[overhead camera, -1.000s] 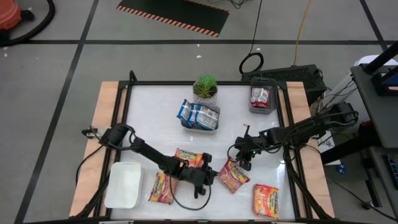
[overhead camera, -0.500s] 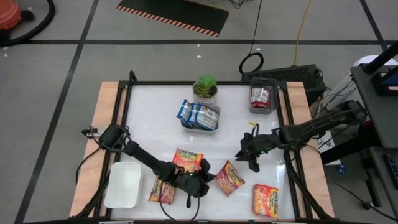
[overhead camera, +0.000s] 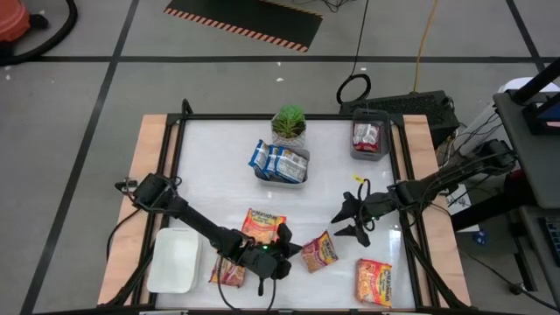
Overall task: Sort Maruchan noodles
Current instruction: Put the right red noodle pack into the black bin
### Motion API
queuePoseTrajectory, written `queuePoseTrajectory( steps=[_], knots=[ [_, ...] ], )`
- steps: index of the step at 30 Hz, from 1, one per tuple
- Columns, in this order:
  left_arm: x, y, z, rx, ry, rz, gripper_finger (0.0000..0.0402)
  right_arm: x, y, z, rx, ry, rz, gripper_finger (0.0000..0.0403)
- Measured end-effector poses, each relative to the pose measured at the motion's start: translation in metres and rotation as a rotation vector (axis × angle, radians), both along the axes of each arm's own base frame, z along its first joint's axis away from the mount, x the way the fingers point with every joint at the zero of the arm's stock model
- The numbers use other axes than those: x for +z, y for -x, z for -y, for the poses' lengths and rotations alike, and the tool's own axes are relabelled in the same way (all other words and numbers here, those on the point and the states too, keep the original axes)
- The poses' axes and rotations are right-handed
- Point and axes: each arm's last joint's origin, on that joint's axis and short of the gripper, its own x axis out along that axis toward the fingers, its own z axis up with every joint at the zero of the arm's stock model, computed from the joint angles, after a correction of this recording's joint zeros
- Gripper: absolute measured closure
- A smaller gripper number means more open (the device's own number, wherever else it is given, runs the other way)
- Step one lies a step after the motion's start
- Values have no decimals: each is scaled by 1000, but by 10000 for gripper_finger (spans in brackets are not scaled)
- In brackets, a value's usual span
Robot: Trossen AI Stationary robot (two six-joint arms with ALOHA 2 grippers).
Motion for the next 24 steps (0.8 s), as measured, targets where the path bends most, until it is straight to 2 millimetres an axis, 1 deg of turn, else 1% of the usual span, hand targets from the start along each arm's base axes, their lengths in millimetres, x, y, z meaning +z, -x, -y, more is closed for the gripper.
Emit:
queuePoseTrajectory(
  steps=[5,10,15,21,24],
  knots=[
    [2,-1,-2,7,-14,6,398,0,-7,-2,-14,-64,84,142],
    [2,-4,-7,22,-19,12,398,-12,-13,-8,23,-76,39,115],
    [2,-4,-8,21,-29,10,399,-22,-17,-12,48,-78,10,106],
    [2,-7,-13,34,-28,10,399,-24,-24,-15,47,-99,61,106],
    [3,-8,-16,42,-27,11,399,-29,-27,-16,49,-96,59,108]
  ],
)
